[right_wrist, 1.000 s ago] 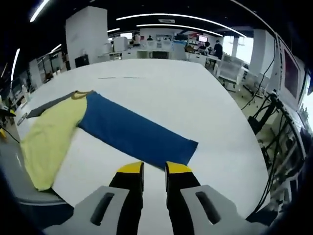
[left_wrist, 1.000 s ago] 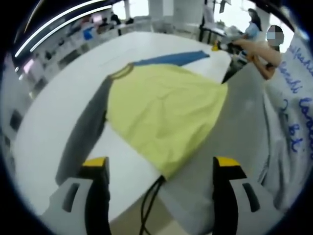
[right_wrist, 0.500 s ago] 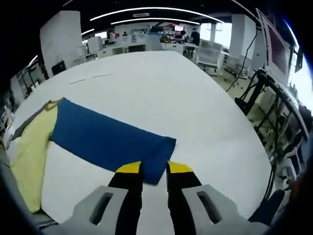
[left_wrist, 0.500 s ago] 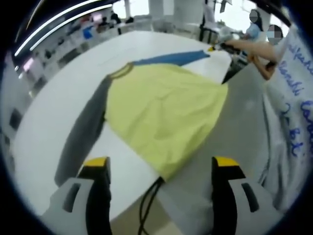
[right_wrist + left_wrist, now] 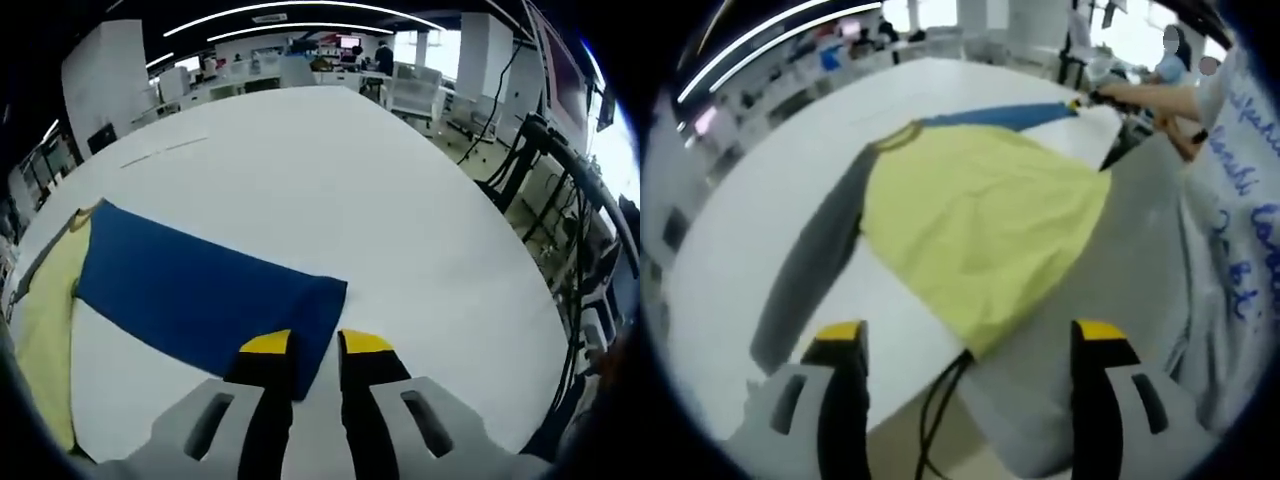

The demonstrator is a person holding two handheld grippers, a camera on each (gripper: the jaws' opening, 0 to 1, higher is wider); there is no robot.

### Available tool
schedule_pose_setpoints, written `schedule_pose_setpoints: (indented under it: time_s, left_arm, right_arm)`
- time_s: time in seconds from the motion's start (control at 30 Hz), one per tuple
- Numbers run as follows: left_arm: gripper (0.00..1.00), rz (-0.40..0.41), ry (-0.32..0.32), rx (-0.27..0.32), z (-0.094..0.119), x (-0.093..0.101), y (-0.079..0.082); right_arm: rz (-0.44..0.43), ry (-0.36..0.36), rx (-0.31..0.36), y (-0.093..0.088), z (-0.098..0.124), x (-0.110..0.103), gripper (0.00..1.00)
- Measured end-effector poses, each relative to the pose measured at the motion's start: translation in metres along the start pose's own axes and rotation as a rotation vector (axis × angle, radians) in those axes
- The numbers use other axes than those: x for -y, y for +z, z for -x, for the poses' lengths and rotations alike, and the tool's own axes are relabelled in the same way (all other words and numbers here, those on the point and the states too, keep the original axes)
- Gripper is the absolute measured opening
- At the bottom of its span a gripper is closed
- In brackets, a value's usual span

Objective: Fold the garment on the visible template until the final outline fits inside the template.

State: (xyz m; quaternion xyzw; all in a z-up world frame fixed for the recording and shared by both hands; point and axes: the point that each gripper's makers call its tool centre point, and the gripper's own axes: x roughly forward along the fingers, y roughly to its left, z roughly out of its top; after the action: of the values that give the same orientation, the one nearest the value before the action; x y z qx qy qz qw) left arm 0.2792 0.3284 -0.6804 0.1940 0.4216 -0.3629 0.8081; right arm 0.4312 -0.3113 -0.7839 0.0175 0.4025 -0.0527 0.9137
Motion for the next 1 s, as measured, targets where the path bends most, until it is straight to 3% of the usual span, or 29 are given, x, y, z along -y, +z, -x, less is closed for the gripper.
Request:
schedule_pose_setpoints:
  time_s: [0.3,0.63,1.0]
  left_arm:
    - [0.79,-0.002,0.006,0.006,0.0,0.001,0.004]
    - [0.8,0.01,0.01,0.006,0.002,0.0,0.0]
    - [0.81,0.016,0.021,0.011,0.006,-0.002,-0.006]
  right_arm:
    - [-0.006,0.014,0.006,0.0,-0.001,0.0,0.17]
    - [-0.027,0.034,0.033,0.001,-0.001,-0.011,0.05]
    - [-0.036,-0.008,0.055,0.007,-0.001,-0.008,0.02]
